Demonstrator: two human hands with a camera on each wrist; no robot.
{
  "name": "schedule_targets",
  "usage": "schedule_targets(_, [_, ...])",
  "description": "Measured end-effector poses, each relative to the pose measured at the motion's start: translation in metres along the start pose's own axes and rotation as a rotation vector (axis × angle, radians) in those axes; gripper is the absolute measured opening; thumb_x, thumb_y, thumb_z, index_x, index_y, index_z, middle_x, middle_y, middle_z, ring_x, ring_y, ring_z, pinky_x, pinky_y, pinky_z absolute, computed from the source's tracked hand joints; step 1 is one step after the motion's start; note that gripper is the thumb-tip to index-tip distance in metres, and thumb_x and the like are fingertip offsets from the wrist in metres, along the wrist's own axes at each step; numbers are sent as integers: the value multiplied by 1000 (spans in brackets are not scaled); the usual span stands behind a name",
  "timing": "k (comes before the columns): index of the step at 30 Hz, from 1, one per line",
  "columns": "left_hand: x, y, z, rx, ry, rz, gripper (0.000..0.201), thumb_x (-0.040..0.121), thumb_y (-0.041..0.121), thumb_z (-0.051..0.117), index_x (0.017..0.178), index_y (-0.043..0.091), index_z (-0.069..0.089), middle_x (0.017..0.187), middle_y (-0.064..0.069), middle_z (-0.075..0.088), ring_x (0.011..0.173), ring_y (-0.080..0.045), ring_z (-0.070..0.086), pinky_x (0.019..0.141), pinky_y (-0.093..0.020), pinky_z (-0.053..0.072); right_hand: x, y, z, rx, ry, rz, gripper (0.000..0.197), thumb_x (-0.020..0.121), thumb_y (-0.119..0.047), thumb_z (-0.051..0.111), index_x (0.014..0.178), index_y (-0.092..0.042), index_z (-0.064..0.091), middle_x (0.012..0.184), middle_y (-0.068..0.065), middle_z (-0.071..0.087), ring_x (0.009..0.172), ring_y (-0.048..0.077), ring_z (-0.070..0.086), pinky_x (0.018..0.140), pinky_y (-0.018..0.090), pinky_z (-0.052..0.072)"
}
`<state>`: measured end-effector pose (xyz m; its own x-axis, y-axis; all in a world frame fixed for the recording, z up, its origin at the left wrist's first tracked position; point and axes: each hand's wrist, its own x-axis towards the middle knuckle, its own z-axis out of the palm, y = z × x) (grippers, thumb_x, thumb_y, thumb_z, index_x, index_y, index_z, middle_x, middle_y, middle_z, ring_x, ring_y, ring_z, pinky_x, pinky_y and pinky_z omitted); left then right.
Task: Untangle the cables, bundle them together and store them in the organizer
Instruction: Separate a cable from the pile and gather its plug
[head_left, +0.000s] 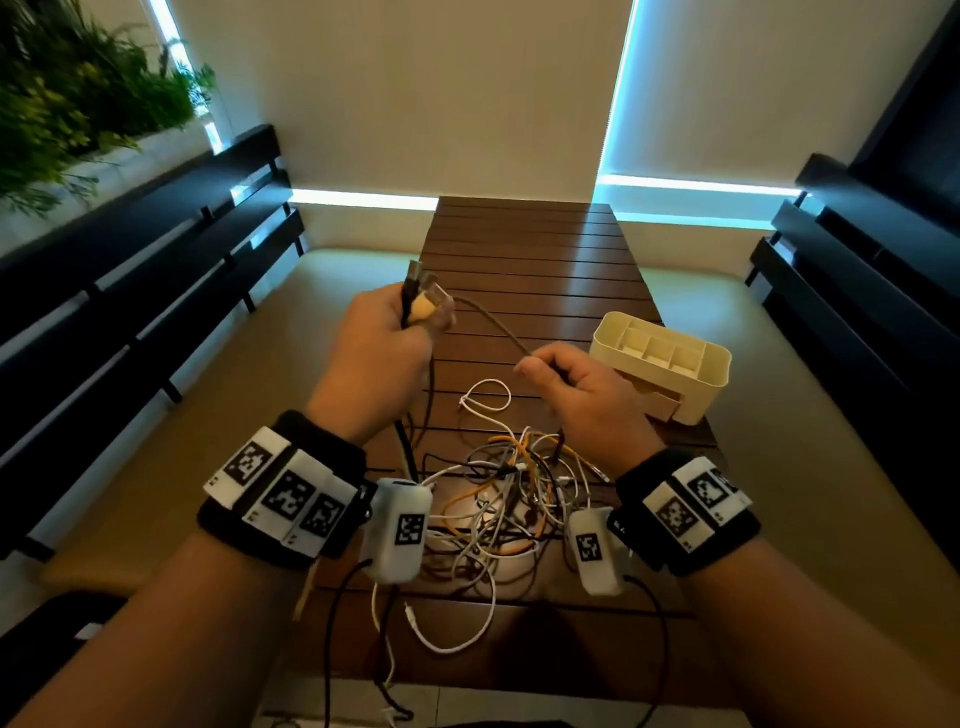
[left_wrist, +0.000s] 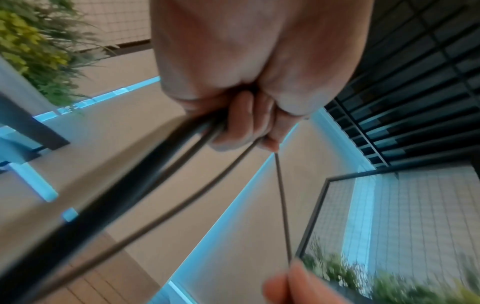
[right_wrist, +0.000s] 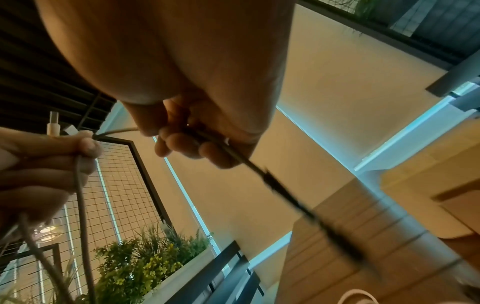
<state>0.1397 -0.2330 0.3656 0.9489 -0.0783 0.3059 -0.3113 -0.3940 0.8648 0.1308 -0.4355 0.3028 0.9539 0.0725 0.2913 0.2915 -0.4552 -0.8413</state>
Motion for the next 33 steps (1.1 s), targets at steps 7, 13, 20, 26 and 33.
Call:
schedule_targets(7, [-6,-5,-4,56,-124,-112,23,101,22,55,83,12,65,40,18,47,39,1,40,52,-28,32,-22,4,-8,140,-137,92,14,102,-22,51,109,-26,62,73,-2,66,69,17,64,72,38,58])
schedule_targets(13, [-21,-6,12,108,-251,-154,21,99,21,57,85,9,68,40,17,46,38,0,40,50,-27,31,-31,-13,-9,206,-184,69,14,101,-20,51,105,-32,59,82,-2,72,73,17,71,66,30,57])
schedule_targets(20, [-32,-15,8,84,-192,-147,19,99,22,57,87,13,69,40,20,48,40,2,44,44,-13,33,-41,-24,-2,156,-185,101,11,101,-18,52,98,-21,62,79,1,71,66,17,70,55,25,56])
schedule_targets(26, [-40,-33,-8,-45,-171,-152,19,98,26,59,92,13,71,42,17,44,40,-1,39,50,-25,31,-82,-15,20,130,-381,343,10,100,-18,55,96,-12,63,78,8,74,65,20,71,60,23,56])
schedule_targets(33, [-55,-53,-34,-209,-280,-177,24,99,31,54,90,15,70,51,4,36,45,-14,29,50,-30,27,-124,21,55,-371,-539,311,14,94,-39,61,101,-29,66,108,-11,67,99,3,62,92,34,53])
